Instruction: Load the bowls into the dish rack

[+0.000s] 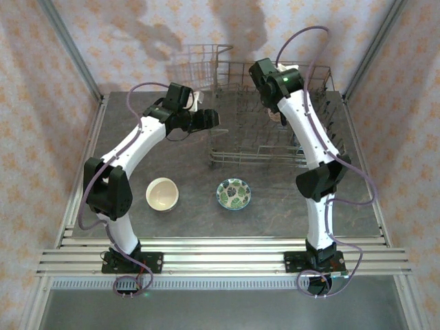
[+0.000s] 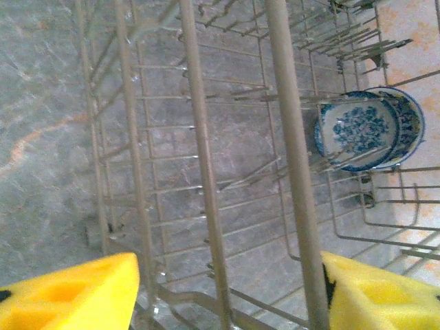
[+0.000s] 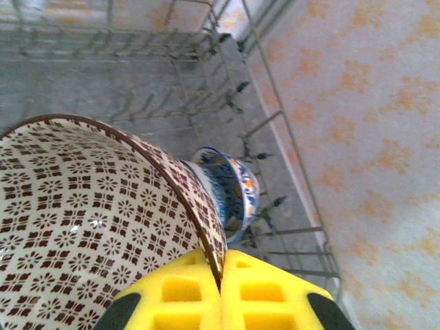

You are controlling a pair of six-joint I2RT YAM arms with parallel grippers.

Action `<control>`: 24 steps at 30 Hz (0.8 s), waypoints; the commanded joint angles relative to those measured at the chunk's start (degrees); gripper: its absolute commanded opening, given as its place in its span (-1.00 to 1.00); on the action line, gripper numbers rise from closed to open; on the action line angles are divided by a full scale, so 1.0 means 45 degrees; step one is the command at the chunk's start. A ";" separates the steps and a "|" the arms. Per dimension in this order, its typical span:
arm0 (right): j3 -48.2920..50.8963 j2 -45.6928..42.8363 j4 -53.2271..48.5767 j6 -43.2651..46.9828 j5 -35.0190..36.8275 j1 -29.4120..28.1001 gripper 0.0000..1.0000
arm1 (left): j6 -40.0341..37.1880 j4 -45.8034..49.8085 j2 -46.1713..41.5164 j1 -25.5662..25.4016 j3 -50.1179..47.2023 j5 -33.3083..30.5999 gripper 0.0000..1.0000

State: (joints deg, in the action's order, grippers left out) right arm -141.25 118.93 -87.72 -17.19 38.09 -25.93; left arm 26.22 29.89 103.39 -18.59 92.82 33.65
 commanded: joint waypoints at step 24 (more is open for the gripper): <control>0.1871 0.0383 -0.3139 -0.2744 0.4967 -0.0186 -1.00 | 0.0119 -0.0219 -0.2423 0.0029 -0.2894 0.1125 -0.02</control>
State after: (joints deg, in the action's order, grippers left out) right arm -134.72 122.52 -92.99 -27.22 54.50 -26.09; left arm 28.67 23.97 94.67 -18.70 80.79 38.57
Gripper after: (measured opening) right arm 0.042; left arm 0.476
